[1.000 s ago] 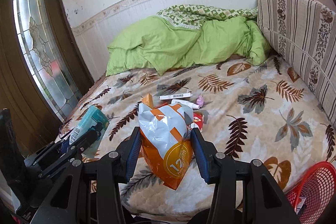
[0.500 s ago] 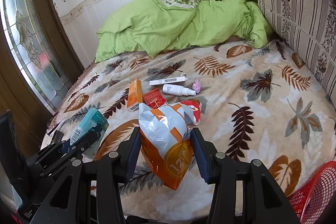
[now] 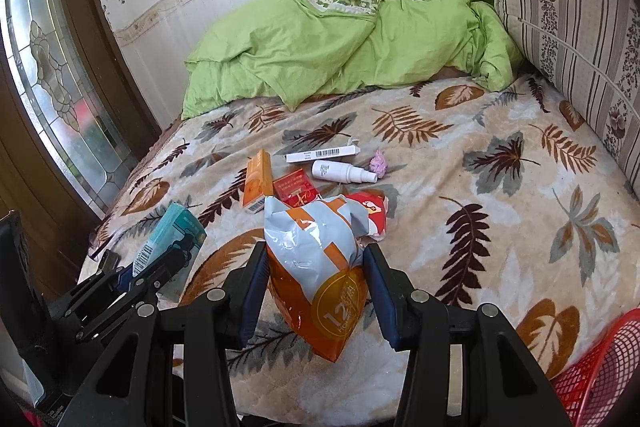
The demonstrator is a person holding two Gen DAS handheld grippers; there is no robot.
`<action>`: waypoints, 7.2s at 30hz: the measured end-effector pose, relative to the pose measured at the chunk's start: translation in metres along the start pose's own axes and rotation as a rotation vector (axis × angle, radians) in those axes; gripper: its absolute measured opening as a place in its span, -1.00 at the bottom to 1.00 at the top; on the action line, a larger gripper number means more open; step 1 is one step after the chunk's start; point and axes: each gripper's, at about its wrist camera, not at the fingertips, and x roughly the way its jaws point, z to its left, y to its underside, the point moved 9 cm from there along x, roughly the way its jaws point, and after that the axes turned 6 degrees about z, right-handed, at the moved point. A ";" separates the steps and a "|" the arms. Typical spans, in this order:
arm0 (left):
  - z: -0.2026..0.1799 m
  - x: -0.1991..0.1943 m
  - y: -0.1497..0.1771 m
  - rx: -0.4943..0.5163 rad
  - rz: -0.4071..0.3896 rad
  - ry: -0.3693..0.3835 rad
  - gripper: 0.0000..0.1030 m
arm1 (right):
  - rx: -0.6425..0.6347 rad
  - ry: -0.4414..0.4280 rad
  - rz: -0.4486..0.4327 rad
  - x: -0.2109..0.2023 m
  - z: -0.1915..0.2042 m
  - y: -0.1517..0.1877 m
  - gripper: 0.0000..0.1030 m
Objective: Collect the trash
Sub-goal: 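Lift the snack bag and teal packet and carry both toward the red basket, then open both grippers over the red basket to drop the bag and packet, then move both grippers back over the trash on the bed, then grasp the red YANTIE box with the right gripper while the left grasps the orange box, then lift the red box and orange box and carry them toward the red basket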
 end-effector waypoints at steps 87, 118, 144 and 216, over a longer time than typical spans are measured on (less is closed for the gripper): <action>-0.014 0.042 0.029 -0.093 0.234 0.229 0.18 | 0.177 -0.005 0.148 0.042 -0.087 0.021 0.47; 0.073 0.199 -0.059 -0.298 0.333 0.074 0.38 | 0.120 0.071 0.101 0.132 -0.080 0.003 0.04; 0.034 0.101 0.016 -0.164 0.187 0.045 -0.12 | -0.037 0.087 -0.003 0.094 -0.046 0.013 0.04; -0.141 0.002 0.025 0.122 0.131 0.299 -0.12 | 0.296 0.088 -0.126 -0.093 -0.172 0.062 0.04</action>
